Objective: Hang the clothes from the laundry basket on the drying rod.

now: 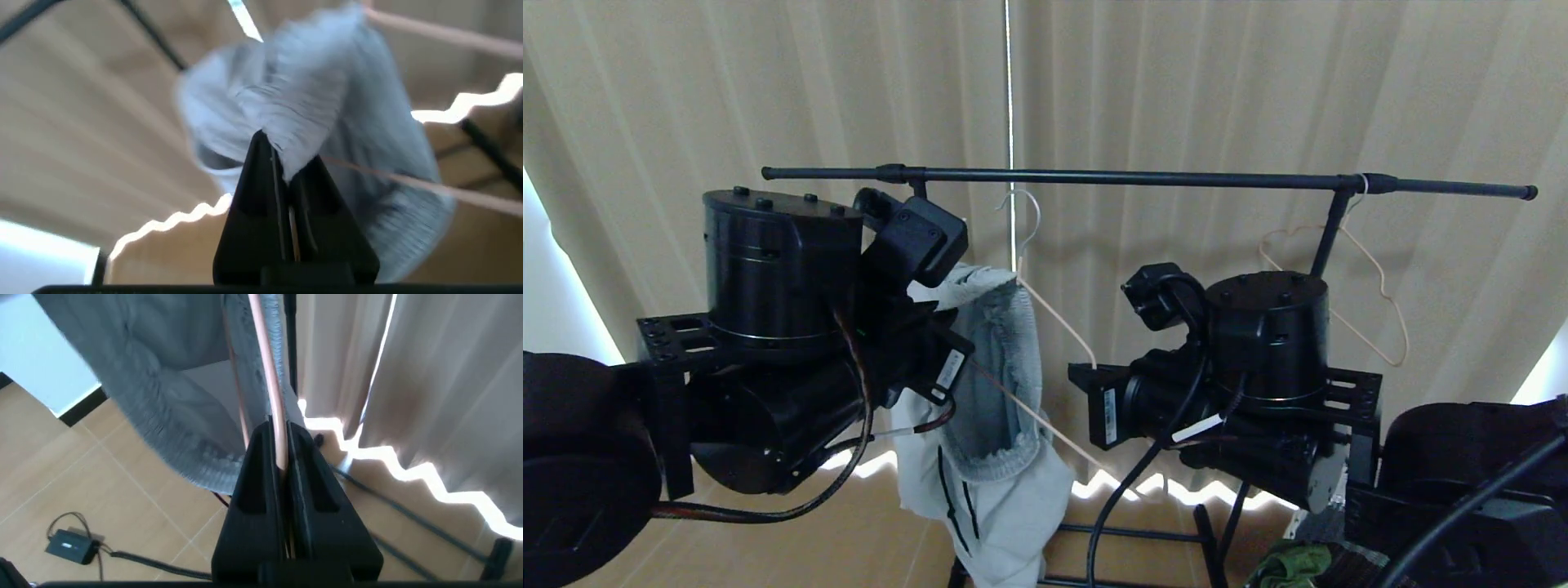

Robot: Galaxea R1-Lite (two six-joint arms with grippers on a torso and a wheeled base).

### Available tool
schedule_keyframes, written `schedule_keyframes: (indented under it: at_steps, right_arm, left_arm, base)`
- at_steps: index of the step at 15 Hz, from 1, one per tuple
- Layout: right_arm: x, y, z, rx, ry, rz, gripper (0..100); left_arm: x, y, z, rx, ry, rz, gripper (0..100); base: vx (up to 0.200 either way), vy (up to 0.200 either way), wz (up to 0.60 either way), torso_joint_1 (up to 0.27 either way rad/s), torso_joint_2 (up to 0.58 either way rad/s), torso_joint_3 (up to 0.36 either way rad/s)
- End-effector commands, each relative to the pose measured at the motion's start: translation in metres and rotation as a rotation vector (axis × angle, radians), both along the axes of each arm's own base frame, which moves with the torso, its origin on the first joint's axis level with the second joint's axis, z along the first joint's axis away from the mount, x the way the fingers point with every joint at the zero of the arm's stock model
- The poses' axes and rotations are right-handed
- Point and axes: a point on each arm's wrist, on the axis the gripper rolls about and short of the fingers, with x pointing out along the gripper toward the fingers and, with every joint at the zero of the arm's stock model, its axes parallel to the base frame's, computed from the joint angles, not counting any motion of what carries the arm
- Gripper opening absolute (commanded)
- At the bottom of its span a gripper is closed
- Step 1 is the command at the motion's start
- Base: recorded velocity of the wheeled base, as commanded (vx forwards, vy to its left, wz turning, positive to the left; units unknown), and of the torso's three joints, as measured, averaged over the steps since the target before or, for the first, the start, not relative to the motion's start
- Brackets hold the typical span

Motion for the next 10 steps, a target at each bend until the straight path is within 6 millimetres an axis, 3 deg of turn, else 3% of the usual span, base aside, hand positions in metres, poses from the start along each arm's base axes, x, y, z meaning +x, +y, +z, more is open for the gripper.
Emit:
schedule_keyframes:
  at_steps: [1, 10]
  right_arm:
    - [-0.007, -0.007, 0.006, 0.000, -0.019, 0.005, 0]
    - [-0.013, -0.016, 0.014, 0.057, -0.086, 0.009, 0]
  left_arm:
    - [-0.007, 0.005, 0.001, -0.011, 0.003, -0.031, 100]
    - [-0.023, 0.001, -0.010, -0.030, 0.008, -0.139, 100]
  base:
    - [0.000, 0.000, 0.00, 0.000, 0.00, 0.000]
    - [0.000, 0.000, 0.00, 0.000, 0.00, 0.000]
